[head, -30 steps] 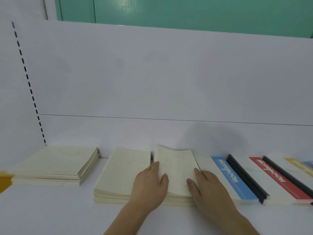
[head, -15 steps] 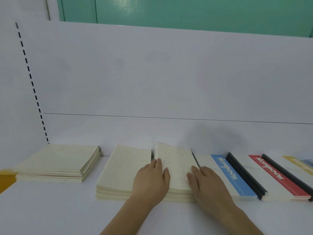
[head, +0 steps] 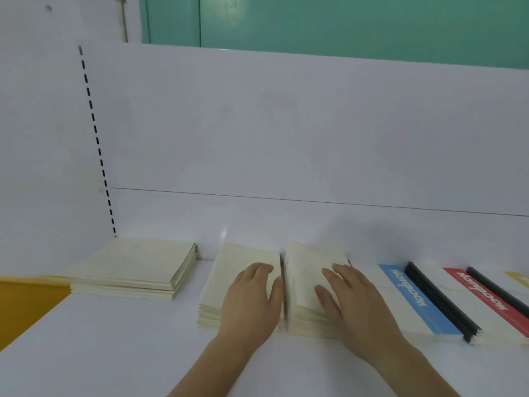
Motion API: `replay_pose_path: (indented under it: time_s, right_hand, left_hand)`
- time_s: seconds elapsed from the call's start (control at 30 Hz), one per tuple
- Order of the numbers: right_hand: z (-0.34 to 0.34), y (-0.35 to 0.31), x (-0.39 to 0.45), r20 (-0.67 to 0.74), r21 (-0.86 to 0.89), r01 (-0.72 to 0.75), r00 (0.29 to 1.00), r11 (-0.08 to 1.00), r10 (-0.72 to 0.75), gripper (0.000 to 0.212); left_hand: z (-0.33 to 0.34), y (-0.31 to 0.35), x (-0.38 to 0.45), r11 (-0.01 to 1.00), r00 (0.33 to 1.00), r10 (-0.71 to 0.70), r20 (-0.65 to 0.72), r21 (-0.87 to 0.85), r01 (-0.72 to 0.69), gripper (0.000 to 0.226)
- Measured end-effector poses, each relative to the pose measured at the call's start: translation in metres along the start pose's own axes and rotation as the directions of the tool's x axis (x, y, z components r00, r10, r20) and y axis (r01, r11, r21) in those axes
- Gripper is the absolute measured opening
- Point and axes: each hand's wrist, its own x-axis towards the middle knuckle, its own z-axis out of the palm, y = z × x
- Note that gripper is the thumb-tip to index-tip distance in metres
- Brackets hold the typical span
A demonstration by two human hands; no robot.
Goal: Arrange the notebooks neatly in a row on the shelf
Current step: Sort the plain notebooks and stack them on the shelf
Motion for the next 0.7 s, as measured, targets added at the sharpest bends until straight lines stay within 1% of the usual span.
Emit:
replay_pose_path:
  time_s: [0.13, 0.23, 0.33, 0.43, 0.5, 0.57, 0.6, 0.7]
  right_hand:
    - [0.004, -0.057, 0.0, -0.07, 0.042, 0.144, 0.988, 0.989, -0.141, 0.063]
    - [0.01, -0.112, 0.002, -0.079, 0.08, 0.22, 0.974, 0.972, -0.214, 0.061]
    - [0.021, -0.17, 0.01, -0.081, 0.126, 0.249, 0.967, 0.96, -0.24, 0.063]
    - [0.042, -0.221, 0.025, -0.066, 0.124, 0.257, 0.966, 0.958, -0.251, 0.064]
    - [0.06, -0.246, 0.036, -0.046, 0.09, 0.246, 0.969, 0.965, -0.242, 0.065]
    - [0.079, -0.269, 0.044, -0.006, 0.053, 0.221, 0.975, 0.974, -0.221, 0.065]
    - [0.087, -0.279, 0.048, 0.004, 0.047, 0.206, 0.979, 0.977, -0.206, 0.063]
    - [0.104, -0.301, 0.058, 0.047, 0.017, 0.16, 0.986, 0.987, -0.161, 0.059]
  left_hand:
    - [-0.04, -0.043, -0.006, 1.0, 0.996, -0.028, -0.081, 0.011, 0.029, 0.032]
    - [-0.073, -0.085, -0.009, 0.998, 0.991, -0.043, -0.13, 0.047, 0.049, 0.028]
    - [-0.104, -0.135, -0.011, 0.99, 0.987, -0.072, -0.145, 0.107, 0.088, 0.027]
    - [-0.134, -0.187, -0.011, 0.966, 0.986, -0.123, -0.109, 0.217, 0.144, 0.037]
    - [-0.149, -0.217, -0.012, 0.928, 0.984, -0.171, -0.047, 0.329, 0.177, 0.048]
    - [-0.158, -0.241, -0.014, 0.881, 0.98, -0.196, 0.042, 0.446, 0.157, 0.059]
    - [-0.161, -0.251, -0.016, 0.87, 0.977, -0.197, 0.077, 0.474, 0.138, 0.061]
    - [-0.167, -0.267, -0.021, 0.88, 0.976, -0.161, 0.148, 0.47, 0.074, 0.064]
